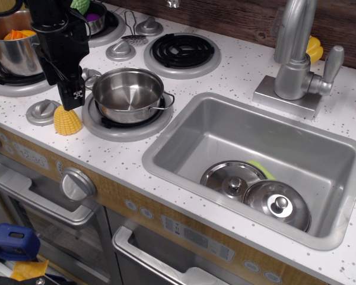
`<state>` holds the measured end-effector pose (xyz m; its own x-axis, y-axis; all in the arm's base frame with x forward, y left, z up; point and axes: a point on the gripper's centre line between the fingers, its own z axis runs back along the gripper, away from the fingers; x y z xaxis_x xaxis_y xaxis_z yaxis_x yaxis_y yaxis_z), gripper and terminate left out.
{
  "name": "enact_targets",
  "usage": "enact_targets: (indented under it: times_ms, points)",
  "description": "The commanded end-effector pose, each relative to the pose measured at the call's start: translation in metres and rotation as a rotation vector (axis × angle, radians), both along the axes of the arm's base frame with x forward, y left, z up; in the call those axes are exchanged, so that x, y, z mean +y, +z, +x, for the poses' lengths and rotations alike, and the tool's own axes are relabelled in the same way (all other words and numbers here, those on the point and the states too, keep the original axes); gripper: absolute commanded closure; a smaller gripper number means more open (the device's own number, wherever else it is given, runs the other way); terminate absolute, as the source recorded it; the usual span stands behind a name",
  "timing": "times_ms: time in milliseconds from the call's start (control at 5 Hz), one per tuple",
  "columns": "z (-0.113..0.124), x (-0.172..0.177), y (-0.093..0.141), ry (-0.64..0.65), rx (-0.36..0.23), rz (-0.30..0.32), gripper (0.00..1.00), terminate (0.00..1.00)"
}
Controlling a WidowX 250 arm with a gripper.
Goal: Put corn in pan which is on stove
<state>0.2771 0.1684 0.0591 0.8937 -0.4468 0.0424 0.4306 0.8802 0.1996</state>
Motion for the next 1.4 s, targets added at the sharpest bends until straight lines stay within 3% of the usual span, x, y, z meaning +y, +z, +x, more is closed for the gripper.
enact_targets:
  times_ms: [0,800,1000,1200]
  points:
    - [0.0,0.0,0.0,0.0,0.0,0.0,0.0,0.0]
    - [-0.001,0.02,-0.039,0.0,-0.021,-0.068,0.0,0.0]
    - [-0.002,0.021,-0.044,0.008,-0.041,-0.074,1.0,0.0]
    - [-0.004,0.017,-0.04,0.013,-0.042,-0.062,1.0,0.0]
